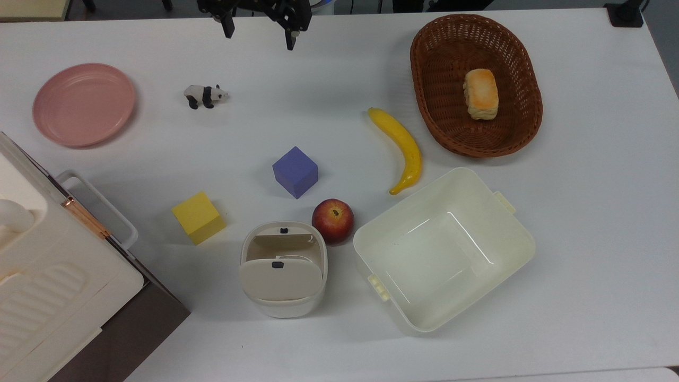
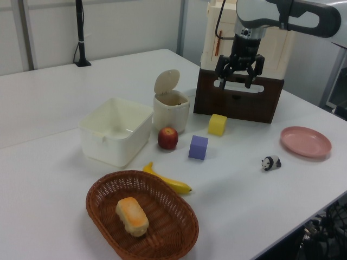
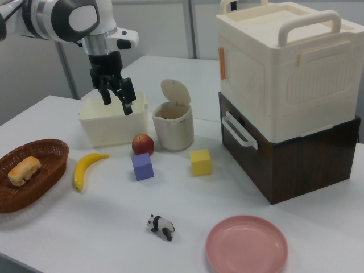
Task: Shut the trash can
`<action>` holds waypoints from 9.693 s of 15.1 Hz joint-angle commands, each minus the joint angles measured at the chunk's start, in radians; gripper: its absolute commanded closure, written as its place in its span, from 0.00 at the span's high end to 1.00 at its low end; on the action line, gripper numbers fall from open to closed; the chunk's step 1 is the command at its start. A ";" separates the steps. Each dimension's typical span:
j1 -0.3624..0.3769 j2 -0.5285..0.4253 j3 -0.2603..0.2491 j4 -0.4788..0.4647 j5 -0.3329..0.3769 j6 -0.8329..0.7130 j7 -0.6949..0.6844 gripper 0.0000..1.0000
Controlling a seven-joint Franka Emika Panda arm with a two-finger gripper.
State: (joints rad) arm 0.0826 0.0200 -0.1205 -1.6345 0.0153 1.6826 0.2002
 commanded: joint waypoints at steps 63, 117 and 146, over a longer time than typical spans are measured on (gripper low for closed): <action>-0.047 0.399 0.036 0.271 0.002 0.830 -0.110 0.00; -0.043 0.459 0.091 0.171 -0.124 1.120 -0.119 0.00; -0.040 0.551 0.084 0.220 -0.162 1.122 -0.120 0.00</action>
State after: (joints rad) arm 0.0431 0.5839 -0.0369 -1.3694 -0.1216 2.7859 0.0889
